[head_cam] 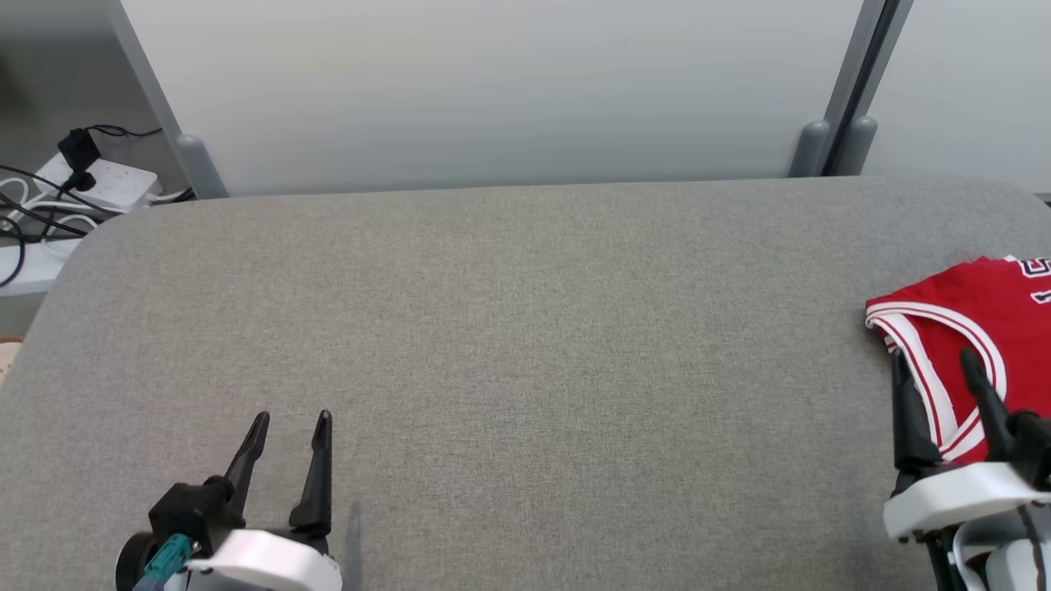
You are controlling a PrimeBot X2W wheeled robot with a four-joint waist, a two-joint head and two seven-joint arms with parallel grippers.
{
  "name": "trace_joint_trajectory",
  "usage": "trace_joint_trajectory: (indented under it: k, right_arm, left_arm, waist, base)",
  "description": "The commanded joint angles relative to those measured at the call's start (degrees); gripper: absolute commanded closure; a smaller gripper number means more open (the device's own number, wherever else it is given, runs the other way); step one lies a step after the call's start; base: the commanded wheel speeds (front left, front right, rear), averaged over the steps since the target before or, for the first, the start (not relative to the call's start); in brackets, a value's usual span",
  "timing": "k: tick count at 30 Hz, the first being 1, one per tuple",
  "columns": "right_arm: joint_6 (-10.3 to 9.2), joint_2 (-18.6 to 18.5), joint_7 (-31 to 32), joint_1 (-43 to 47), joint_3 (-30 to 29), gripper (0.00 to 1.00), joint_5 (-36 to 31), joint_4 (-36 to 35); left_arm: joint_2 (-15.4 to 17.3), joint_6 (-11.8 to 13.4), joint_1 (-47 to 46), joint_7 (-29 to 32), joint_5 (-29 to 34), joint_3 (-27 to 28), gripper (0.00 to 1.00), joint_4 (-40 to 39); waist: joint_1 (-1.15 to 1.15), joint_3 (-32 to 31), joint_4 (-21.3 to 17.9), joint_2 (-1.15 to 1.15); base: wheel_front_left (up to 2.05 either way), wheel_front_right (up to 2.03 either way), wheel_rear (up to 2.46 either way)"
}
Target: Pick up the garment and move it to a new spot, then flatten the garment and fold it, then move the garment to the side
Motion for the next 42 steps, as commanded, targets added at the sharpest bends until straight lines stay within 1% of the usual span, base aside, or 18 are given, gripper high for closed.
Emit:
trace_joint_trajectory:
  k: [1,9,15,16,20,22,27,31,42]
  right_arm:
    - [0.22,-0.4,-0.7,0.1,1.8,0.0,-0.3,-1.5]
    - [0.22,-0.1,-0.7,1.4,2.2,0.0,-0.6,-1.3]
    - [0.22,0.3,-0.7,1.7,2.3,0.0,-1.0,-1.3]
    - [-0.01,1.1,0.0,2.3,1.1,1.0,-0.5,0.2]
    - [-0.02,2.3,0.2,4.3,1.2,1.0,-0.4,2.8]
    - [-0.02,2.3,0.7,4.1,1.0,1.0,0.8,2.9]
    - [-0.01,2.4,1.6,4.2,0.8,1.0,4.2,2.5]
    - [0.0,2.5,2.2,4.2,0.8,1.0,6.9,2.2]
    - [0.02,2.6,3.7,4.2,0.6,1.0,13.5,1.4]
  left_arm:
    - [0.4,0.7,-0.5,-0.3,0.6,2.2,0.0,-1.4]
    - [0.2,1.7,1.2,-0.3,1.9,3.7,0.0,-1.0]
    - [0.2,1.5,1.6,-0.3,0.8,3.5,0.0,-1.4]
    - [-0.2,1.5,2.5,0.0,1.1,1.7,1.0,0.3]
    - [-0.6,1.5,3.8,0.0,1.0,1.4,1.0,3.3]
    - [-0.6,1.4,3.5,0.6,-0.2,1.7,1.0,3.4]
    - [-0.5,1.3,3.3,1.5,-3.5,2.0,1.0,3.0]
    - [-0.5,1.2,3.2,2.1,-6.1,2.0,1.0,2.7]
    - [-0.4,1.0,2.7,3.6,-12.6,2.3,1.0,2.0]
  waist:
    - [0.0,-0.9,0.4,0.0]
    - [0.0,-2.0,1.0,0.0]
    - [0.0,-2.3,1.2,0.0]
    - [0.0,-2.3,1.2,0.0]
    - [0.0,-2.3,1.2,0.0]
    - [0.0,-2.3,1.2,0.0]
    - [0.13,-2.3,1.2,0.0]
    - [0.01,-2.2,1.2,0.0]
    - [0.0,-2.1,1.2,0.0]
  base:
    - [0.0,0.0,0.0]
    - [0.0,0.0,0.0]
    - [0.0,0.0,0.0]
    - [0.0,0.0,0.0]
    - [0.0,0.0,0.0]
    - [0.0,0.0,0.0]
    - [0.0,0.0,0.0]
    - [0.0,0.0,0.0]
    - [0.0,0.0,0.0]
